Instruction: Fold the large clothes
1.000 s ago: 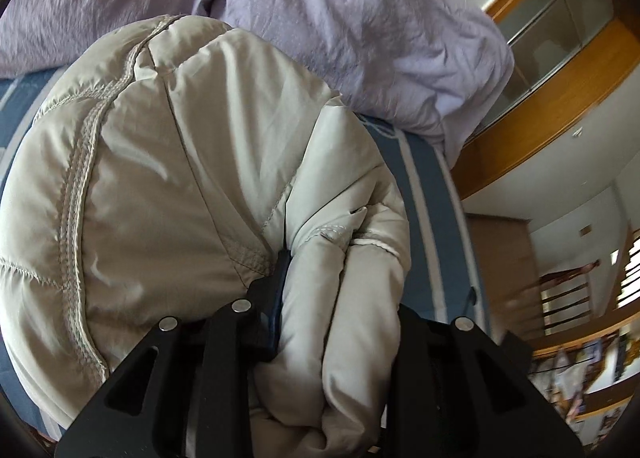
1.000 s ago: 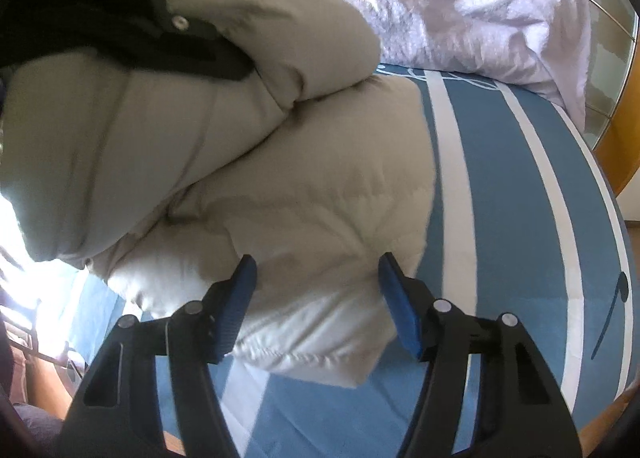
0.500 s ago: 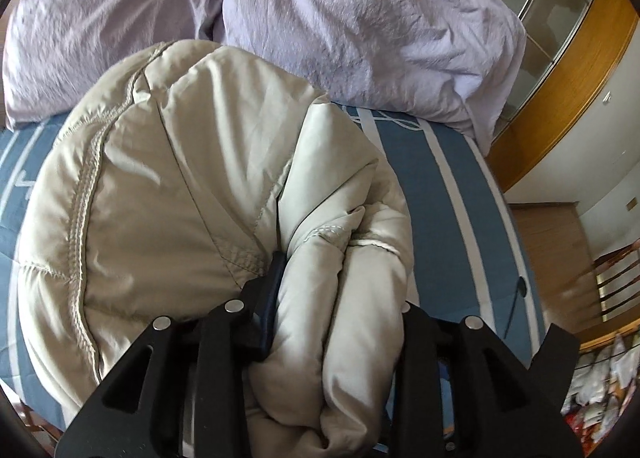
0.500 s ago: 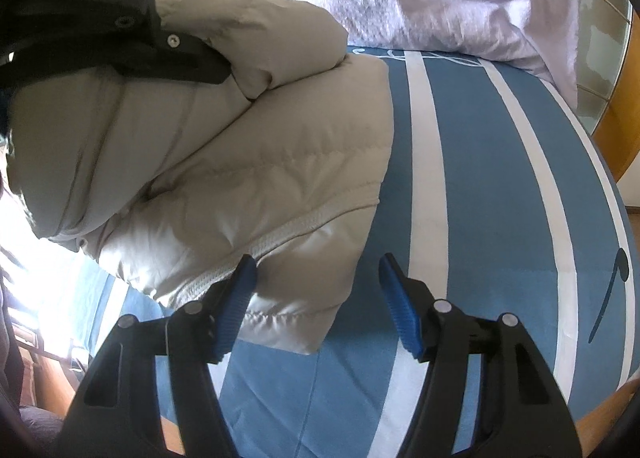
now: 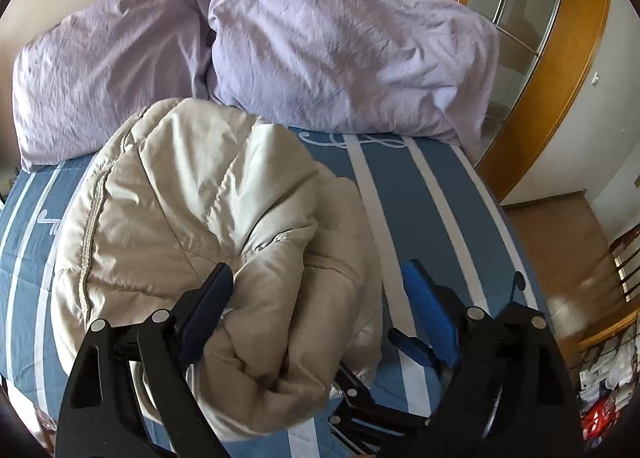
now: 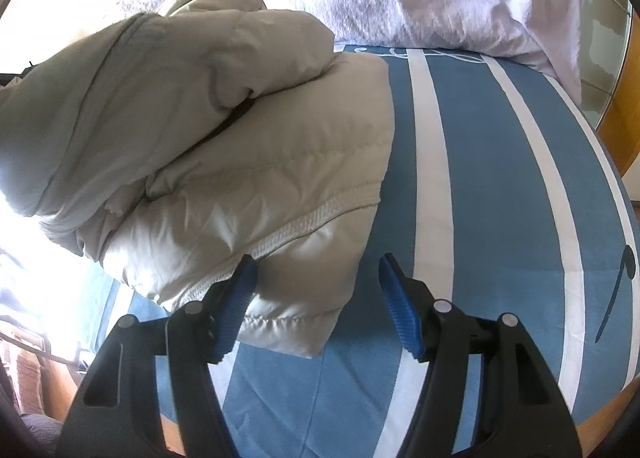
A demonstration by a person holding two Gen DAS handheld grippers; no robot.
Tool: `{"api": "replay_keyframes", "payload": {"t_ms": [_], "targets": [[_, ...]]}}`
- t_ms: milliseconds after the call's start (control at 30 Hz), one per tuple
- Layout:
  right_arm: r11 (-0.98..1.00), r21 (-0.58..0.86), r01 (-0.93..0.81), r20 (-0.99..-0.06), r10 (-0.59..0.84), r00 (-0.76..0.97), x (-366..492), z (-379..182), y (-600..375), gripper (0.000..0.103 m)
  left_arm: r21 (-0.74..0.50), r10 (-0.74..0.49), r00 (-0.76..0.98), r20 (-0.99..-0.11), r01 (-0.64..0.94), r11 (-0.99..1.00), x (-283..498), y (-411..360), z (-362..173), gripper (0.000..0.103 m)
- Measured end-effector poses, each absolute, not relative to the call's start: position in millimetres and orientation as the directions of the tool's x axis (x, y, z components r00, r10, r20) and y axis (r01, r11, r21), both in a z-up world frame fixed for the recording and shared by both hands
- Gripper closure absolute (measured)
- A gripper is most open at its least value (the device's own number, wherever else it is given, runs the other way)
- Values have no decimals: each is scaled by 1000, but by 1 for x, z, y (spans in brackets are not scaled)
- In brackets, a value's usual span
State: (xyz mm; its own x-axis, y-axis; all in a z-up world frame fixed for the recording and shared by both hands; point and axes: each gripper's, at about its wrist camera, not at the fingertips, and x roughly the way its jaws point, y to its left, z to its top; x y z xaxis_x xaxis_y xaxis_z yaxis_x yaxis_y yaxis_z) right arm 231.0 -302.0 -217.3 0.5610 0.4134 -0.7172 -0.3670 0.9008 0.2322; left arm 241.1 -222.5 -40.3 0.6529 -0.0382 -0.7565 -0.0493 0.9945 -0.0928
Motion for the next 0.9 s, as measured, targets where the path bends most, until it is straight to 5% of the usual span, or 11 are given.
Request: {"api": "replay_keyframes", "payload": {"t_ms": [433, 900], "targets": [[903, 236, -359, -713, 412, 568, 229, -216, -304, 40, -149, 13, 695, -719, -173, 974, 215, -157, -10, 15], [906, 242, -349, -713, 409, 570, 230, -215, -311, 40, -155, 30, 633, -774, -235, 959, 208, -142, -54, 13]]}}
